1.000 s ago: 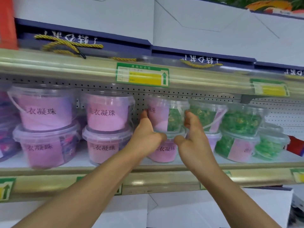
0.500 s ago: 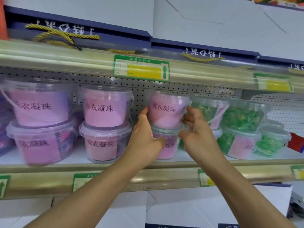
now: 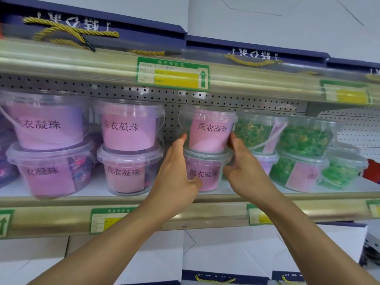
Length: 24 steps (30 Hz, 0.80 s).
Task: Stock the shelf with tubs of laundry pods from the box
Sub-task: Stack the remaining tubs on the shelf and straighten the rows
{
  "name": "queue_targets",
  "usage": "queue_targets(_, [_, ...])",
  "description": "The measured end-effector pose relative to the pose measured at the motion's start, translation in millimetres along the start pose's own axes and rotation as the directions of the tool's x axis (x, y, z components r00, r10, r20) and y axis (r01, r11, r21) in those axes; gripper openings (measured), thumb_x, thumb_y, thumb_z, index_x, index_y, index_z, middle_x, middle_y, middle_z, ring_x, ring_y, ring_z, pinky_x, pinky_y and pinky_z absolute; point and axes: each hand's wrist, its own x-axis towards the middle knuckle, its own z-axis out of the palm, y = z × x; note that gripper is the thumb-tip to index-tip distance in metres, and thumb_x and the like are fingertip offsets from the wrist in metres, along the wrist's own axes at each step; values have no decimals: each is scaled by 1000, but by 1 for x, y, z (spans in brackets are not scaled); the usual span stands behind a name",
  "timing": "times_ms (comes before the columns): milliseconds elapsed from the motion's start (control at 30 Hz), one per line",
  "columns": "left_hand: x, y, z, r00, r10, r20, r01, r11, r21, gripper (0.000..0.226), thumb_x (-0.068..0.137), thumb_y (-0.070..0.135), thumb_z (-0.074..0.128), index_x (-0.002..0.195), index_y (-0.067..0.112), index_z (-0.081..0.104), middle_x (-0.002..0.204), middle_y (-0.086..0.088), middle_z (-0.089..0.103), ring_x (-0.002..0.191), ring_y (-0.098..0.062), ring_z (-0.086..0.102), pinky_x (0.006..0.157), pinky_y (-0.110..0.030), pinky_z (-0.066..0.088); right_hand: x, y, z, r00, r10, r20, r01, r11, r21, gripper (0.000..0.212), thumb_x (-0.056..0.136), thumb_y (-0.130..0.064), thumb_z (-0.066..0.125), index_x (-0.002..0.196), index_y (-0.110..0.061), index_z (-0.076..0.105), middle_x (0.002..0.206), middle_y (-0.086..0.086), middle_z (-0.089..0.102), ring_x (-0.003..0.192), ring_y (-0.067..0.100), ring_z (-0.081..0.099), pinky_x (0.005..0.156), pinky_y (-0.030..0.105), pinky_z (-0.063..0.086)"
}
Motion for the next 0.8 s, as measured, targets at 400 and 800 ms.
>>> queue_targets(400, [-5, -7, 1, 994, -66, 91, 69, 997, -28, 94, 75, 3, 62, 146, 33, 9, 134, 10, 42, 96, -9, 56, 71, -6, 41, -17, -1, 10, 970, -34, -239, -32, 963, -268, 38, 81, -16, 68, 115, -23, 51, 105, 6, 49, 77, 9, 48, 66, 17, 32])
queue_targets(800, [-9, -4, -7, 998, -58, 8, 58, 997, -48, 90, 75, 7, 64, 145, 35, 15, 135, 10, 47, 114, -7, 50, 82, -18, 38, -13, -17, 0, 982, 34, -187, -61, 988, -143, 32, 80, -23, 69, 93, -34, 43, 94, 6, 57, 75, 17, 62, 75, 37, 52])
